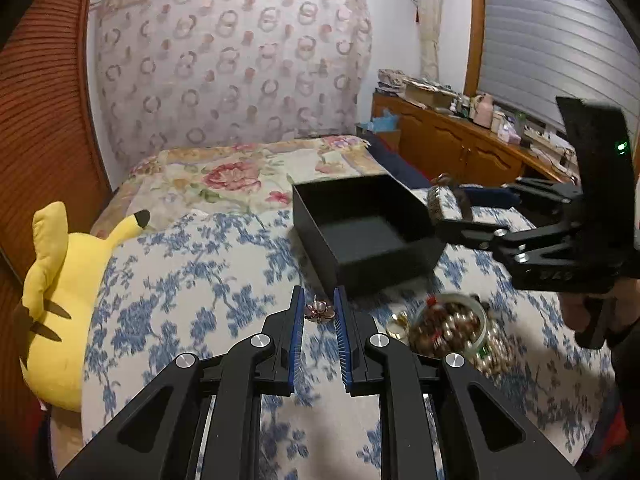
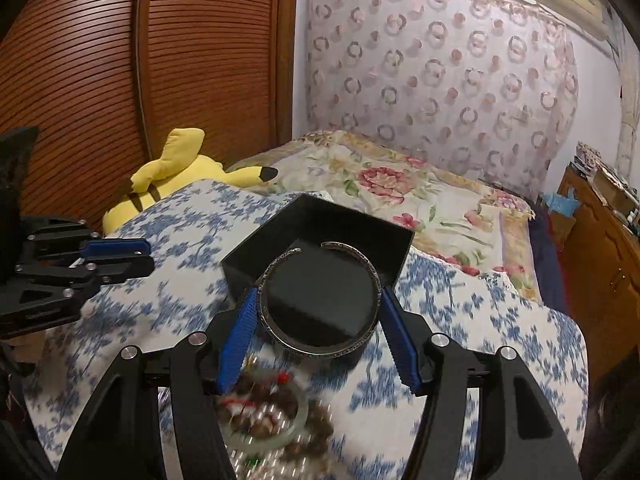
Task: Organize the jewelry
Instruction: 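Carry the silver bangle into the black box with the right tool while the left tool drops the brooch in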
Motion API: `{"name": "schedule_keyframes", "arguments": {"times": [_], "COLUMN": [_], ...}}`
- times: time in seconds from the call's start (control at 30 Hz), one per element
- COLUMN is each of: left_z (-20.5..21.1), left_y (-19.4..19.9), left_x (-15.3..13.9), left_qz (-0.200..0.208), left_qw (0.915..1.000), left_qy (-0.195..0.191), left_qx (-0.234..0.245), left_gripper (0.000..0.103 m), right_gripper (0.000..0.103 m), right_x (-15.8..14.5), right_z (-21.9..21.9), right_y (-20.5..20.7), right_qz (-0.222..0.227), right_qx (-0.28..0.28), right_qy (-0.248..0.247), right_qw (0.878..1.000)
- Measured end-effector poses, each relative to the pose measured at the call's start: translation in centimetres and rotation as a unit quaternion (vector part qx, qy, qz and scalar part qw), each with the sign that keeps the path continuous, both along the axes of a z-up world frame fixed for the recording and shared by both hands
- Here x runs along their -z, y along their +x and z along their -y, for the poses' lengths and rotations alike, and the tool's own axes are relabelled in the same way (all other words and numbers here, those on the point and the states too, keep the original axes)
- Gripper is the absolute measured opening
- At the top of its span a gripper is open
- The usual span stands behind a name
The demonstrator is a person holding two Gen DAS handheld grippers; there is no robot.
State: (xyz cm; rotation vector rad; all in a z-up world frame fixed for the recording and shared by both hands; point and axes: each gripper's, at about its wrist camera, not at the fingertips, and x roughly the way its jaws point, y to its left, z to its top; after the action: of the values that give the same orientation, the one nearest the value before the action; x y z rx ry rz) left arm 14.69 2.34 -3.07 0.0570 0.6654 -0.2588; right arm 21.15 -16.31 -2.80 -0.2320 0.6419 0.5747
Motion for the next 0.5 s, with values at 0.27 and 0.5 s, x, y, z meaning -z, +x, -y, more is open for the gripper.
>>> {"name": "schedule_keyframes", "arguments": {"times": [0.27, 0.5], "left_z": [0.8, 1.7], "left_y": [2.6, 4.3], "left_x": [-0.6, -0.8], "left_qz": [0.003, -0.002], "left_qw": [1.0000, 0.9999], "left_qy": [-0.005, -0.014], "left_qx": [0.001, -0.003], "left_gripper": [0.014, 0.014], "right_gripper": [0.063, 0.074], "right_x": [1.6, 1.6], "right_z": [-0.7, -0.1], "right_y": [3.1, 3.8], "right_qz": [-0.025, -0.031], "right_qx": [0.006, 0.014], "right_qy": [0.001, 0.021], "right_qw": [1.000, 0.999]}}
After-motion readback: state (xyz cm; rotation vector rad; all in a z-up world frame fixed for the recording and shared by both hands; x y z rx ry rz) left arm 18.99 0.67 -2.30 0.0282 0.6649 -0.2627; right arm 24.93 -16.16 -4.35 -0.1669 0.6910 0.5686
